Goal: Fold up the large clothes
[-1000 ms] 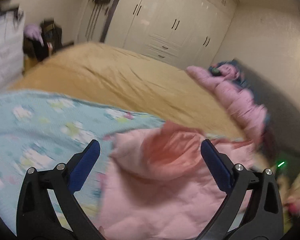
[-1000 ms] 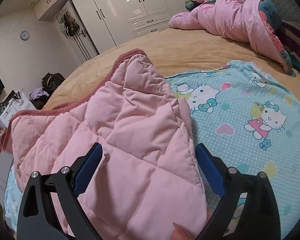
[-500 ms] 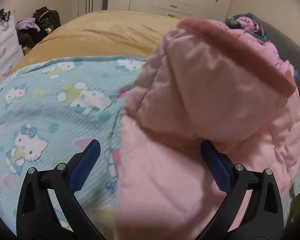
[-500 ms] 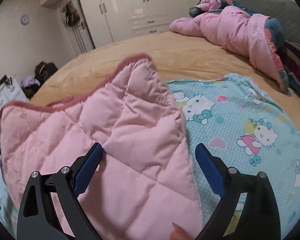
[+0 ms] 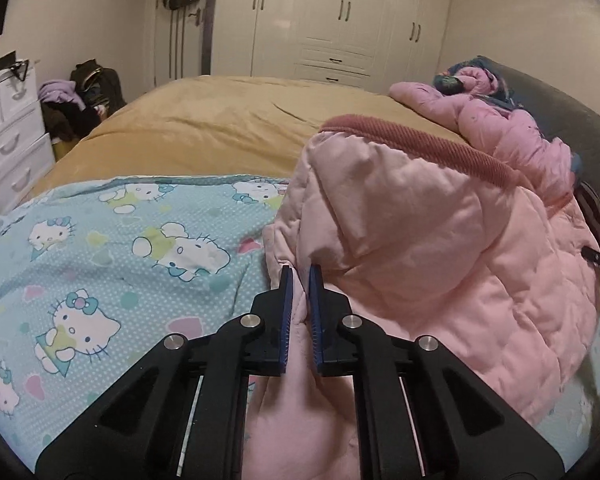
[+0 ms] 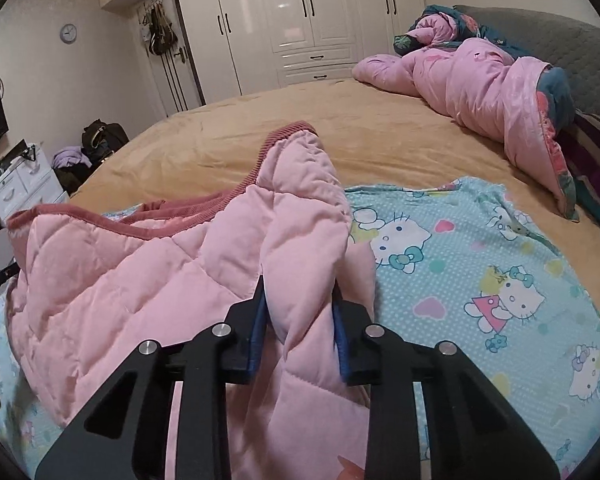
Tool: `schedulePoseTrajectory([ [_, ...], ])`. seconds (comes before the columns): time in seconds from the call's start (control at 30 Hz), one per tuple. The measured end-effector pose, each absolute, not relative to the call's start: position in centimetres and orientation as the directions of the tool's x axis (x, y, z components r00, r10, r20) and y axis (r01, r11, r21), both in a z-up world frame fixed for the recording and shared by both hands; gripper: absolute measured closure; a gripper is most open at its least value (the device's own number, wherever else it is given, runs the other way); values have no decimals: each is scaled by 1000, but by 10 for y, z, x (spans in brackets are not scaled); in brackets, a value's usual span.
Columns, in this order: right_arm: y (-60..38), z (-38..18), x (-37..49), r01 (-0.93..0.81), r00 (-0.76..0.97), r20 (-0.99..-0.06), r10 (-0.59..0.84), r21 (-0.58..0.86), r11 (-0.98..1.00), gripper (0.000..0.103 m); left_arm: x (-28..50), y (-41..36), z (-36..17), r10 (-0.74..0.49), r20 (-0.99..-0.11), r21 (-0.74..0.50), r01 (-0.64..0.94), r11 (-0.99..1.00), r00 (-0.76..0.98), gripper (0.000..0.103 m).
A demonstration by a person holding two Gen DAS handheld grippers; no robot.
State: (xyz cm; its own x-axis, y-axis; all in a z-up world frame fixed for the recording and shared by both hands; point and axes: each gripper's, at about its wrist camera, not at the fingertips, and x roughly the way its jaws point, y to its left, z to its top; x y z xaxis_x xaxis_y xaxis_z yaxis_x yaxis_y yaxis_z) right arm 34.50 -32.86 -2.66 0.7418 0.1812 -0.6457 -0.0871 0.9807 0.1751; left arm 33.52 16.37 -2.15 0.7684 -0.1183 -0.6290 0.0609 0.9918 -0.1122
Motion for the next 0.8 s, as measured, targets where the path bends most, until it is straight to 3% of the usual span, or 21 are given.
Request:
schedulePoseTrajectory([
  [0.03, -328, -28, 347, -84, 733, -656, 178, 172, 981, 74, 336, 167, -24, -117, -638, -116, 55, 992, 761, 96],
  [0.07, -328, -31, 351, -70, 726, -668, 164, 167, 984, 70, 340, 167, -27, -125, -648, -127, 55, 990, 751, 88],
  [0.1, -329, -34, 355, -64, 716, -677, 172, 181, 981, 67, 344, 172, -33, -146, -663, -160, 52, 986, 734, 71],
  [0.17, -327, -38, 358, -47, 703, -688, 178, 206, 978, 56, 347, 174, -43, -173, -680, -195, 51, 979, 712, 52],
  [0.3, -327, -48, 373, -32, 678, -707, 203, 247, 968, 38, 356, 170, -58, -159, -707, -187, 35, 982, 689, 40],
  [0.33, -327, -51, 375, -24, 675, -711, 198, 247, 969, 36, 358, 171, -60, -177, -706, -207, 39, 978, 685, 40],
  [0.37, -326, -52, 376, -22, 675, -711, 199, 250, 968, 44, 361, 171, -61, -196, -702, -234, 38, 972, 685, 41],
  [0.43, -322, -53, 374, -29, 681, -703, 204, 252, 967, 61, 362, 168, -60, -202, -695, -243, 38, 969, 690, 73],
  [0.5, -318, -44, 363, -32, 708, -684, 177, 219, 975, 72, 359, 163, -54, -154, -692, -193, 26, 981, 705, 89],
  [0.6, -320, -25, 345, -52, 744, -643, 183, 217, 975, 79, 343, 167, -32, -182, -645, -216, 51, 975, 742, 95],
  [0.8, -355, 40, 326, -133, 818, -472, 329, 401, 906, 83, 315, 181, 34, -232, -494, -273, 105, 956, 838, 97],
])
